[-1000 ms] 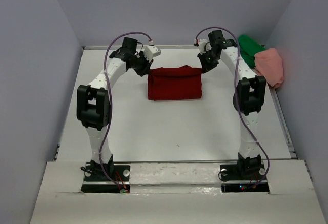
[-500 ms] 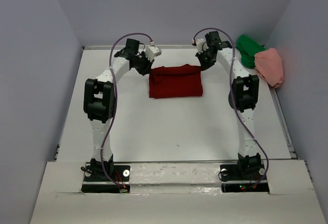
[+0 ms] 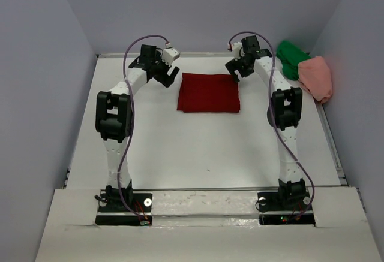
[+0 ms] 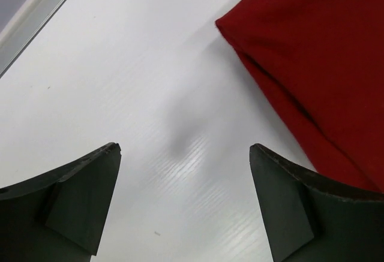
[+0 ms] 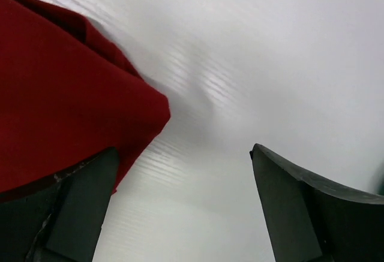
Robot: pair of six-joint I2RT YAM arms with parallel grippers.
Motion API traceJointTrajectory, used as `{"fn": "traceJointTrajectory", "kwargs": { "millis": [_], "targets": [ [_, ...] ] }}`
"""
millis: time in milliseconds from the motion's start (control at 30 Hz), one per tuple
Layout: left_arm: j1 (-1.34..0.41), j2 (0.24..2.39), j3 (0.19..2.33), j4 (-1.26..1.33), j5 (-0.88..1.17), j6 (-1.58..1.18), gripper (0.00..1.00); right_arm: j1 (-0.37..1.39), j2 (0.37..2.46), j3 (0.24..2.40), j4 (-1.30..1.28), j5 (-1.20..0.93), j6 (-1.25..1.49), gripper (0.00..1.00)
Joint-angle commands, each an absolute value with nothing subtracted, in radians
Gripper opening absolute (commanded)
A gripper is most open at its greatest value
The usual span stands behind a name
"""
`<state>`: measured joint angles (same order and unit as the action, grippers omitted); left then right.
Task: Fold and stack the t-shirts
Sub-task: Fold the long partially folded tshirt into a neat square
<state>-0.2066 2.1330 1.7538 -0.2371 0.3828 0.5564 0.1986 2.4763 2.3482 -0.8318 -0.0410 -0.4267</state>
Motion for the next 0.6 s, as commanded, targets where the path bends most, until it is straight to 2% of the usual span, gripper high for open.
{"fn": "traceJointTrajectory", "kwargs": {
  "millis": [0, 167, 233, 367, 433, 467, 567],
  "targets": [
    [-0.199, 1.968, 1.726, -0.137, 0.328, 0.512, 0.99, 0.192, 2.389, 2.408, -0.746, 0.029, -0.425, 1.0],
    [-0.196, 1.795, 1.648, -0.138, 0.278, 0.497, 0.99, 0.192, 2.243, 2.382, -0.735, 0.025, -0.4, 0.97],
    [-0.186, 1.744, 1.605, -0.138, 0.276, 0.494, 0.99, 0.192, 2.194, 2.317, -0.723, 0.015, -0.385, 0.88],
    [-0.129, 1.642, 1.474, -0.15, 0.339, 0.457, 0.99, 0.218, 2.085, 2.179, -0.729, 0.021, -0.379, 0.57],
    [-0.094, 1.637, 1.407, -0.193, 0.397, 0.443, 0.99, 0.253, 2.03, 2.075, -0.736, 0.041, -0.39, 0.6],
    [-0.086, 1.64, 1.381, -0.199, 0.391, 0.434, 0.99, 0.311, 2.013, 2.033, -0.739, 0.06, -0.426, 0.68],
    [-0.054, 1.634, 1.275, -0.189, 0.4, 0.417, 0.99, 0.429, 1.97, 1.905, -0.718, 0.216, -0.491, 0.7]
  ]
}}
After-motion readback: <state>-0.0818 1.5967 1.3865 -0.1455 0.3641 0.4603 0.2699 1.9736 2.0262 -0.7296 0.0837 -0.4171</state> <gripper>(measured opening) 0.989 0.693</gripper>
